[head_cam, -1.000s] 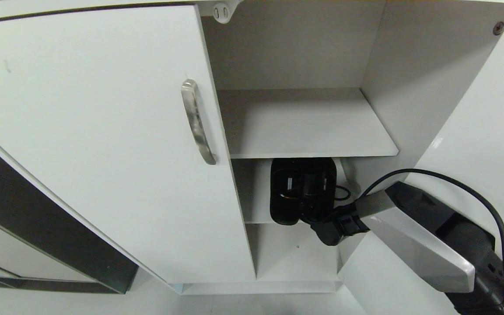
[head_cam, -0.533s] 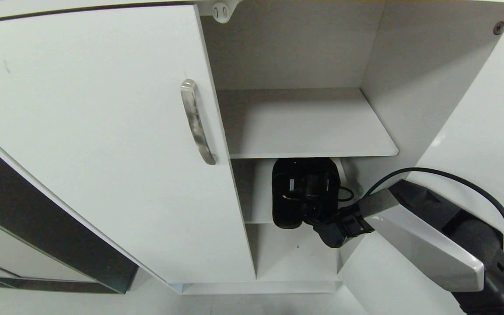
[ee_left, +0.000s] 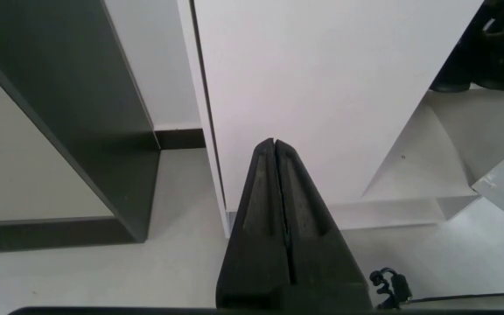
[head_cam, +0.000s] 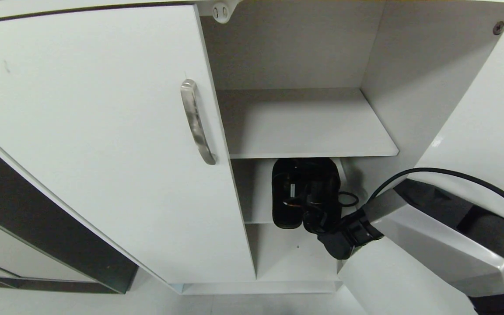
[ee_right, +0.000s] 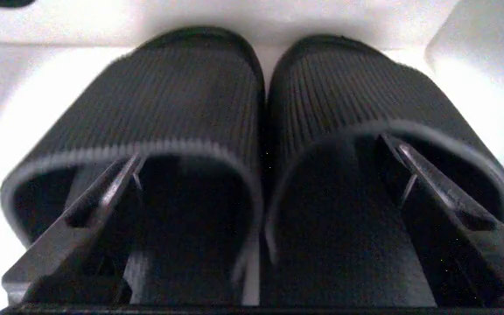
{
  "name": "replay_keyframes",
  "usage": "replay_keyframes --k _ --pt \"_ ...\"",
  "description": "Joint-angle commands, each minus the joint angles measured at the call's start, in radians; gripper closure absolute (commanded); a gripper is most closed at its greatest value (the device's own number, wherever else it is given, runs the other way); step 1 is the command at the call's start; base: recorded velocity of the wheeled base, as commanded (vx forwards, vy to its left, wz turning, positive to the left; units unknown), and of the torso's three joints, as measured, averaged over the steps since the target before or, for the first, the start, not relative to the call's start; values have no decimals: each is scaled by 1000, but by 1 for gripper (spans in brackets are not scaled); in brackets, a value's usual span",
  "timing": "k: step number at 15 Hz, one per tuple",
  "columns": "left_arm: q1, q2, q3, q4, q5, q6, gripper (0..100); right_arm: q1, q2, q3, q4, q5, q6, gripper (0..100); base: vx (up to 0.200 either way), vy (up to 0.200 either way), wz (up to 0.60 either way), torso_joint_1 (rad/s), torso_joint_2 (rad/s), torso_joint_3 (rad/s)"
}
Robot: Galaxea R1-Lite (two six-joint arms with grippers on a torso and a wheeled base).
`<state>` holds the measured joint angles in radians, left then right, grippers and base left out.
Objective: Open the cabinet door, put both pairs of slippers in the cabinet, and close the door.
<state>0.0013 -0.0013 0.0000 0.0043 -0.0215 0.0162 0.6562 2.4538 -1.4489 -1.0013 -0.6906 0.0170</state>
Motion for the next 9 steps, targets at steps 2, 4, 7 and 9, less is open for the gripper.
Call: replay_keyframes --k 2,4,7,9 --pt "0 1 0 0 0 1 100 40 -98 193 -83 -21 0 0 0 0 0 0 0 0" --pt "0 1 0 0 0 2 100 63 -148 332 -172 -20 -2 0 0 0 0 0 0 0" --pt "0 1 0 0 0 1 100 89 -185 441 -266 -20 -2 0 -67 0 0 1 1 1" --pt "0 1 0 0 0 1 100 115 -190 481 -293 -21 0 0 -200 0 0 2 5 2"
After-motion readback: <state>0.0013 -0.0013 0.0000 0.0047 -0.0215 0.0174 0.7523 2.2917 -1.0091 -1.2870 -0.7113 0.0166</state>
